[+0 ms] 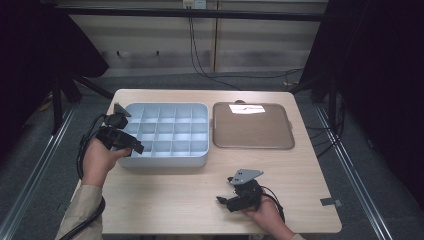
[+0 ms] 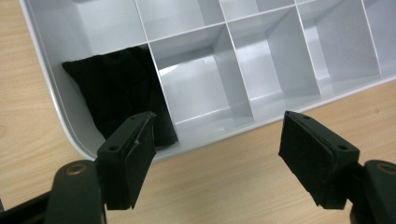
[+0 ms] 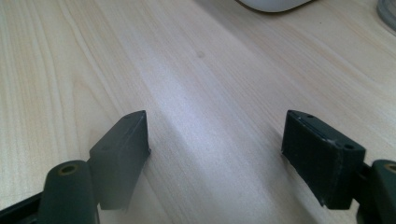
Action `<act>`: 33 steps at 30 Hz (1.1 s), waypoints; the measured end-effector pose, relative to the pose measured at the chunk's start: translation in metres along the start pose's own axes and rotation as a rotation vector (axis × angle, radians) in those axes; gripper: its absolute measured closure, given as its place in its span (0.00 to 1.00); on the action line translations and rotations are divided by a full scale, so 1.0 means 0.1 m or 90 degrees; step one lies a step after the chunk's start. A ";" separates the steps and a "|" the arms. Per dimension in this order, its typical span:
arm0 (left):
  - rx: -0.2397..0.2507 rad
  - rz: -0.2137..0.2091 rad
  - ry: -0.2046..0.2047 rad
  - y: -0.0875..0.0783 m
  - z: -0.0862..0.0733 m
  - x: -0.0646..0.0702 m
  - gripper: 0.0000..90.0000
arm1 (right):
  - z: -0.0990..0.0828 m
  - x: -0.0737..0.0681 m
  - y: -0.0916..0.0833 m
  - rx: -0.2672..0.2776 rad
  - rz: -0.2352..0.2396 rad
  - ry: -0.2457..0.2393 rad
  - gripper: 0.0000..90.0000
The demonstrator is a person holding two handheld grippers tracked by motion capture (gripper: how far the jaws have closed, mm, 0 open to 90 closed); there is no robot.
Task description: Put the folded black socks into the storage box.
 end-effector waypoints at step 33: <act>-0.003 -0.036 0.024 0.11 -0.20 0.18 0.29 | 0.00 0.00 0.00 0.000 0.001 -0.001 0.25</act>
Point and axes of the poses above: each handheld gripper's, and its own axes: y roughly forward along the jaws, z roughly out of its top, x roughly to its right, the point moved 3 cm from there along y, roughly forward along the jaws, and after that the axes turned 11 degrees about x, right-handed, at the moved point
